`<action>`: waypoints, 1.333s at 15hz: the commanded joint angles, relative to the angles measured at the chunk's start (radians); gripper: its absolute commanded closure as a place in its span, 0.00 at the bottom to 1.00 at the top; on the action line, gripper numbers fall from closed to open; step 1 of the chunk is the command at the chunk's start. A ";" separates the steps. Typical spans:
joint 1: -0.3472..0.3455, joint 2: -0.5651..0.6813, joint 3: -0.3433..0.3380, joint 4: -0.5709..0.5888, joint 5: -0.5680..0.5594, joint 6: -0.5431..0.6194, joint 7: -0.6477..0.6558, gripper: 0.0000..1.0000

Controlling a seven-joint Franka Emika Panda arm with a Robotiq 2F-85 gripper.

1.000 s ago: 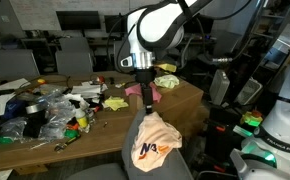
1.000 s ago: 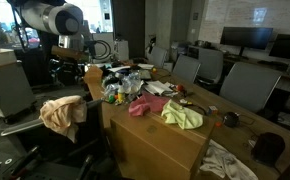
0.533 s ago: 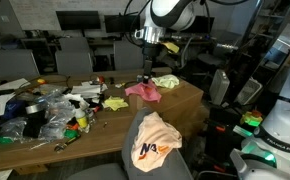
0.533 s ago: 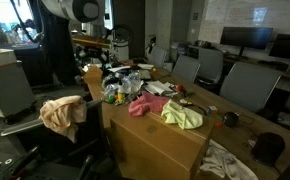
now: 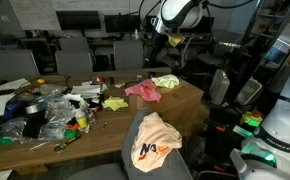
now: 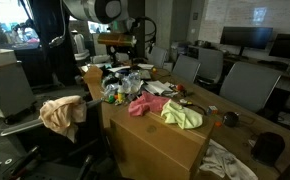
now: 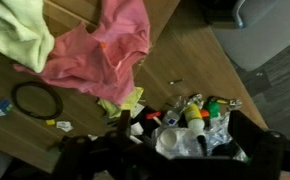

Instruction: Pick the clothes on the box and put them on the back rest of the chair

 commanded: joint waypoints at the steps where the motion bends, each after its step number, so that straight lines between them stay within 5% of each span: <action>1: -0.025 0.084 -0.031 0.040 -0.123 0.154 0.174 0.00; 6: -0.019 0.209 -0.149 0.089 -0.453 0.306 0.532 0.00; 12: 0.221 0.362 -0.462 0.231 -0.773 0.192 0.984 0.00; 15: 0.211 0.389 -0.412 0.263 -0.825 -0.018 1.108 0.00; 20: 0.113 0.418 -0.262 0.300 -0.686 -0.248 1.036 0.00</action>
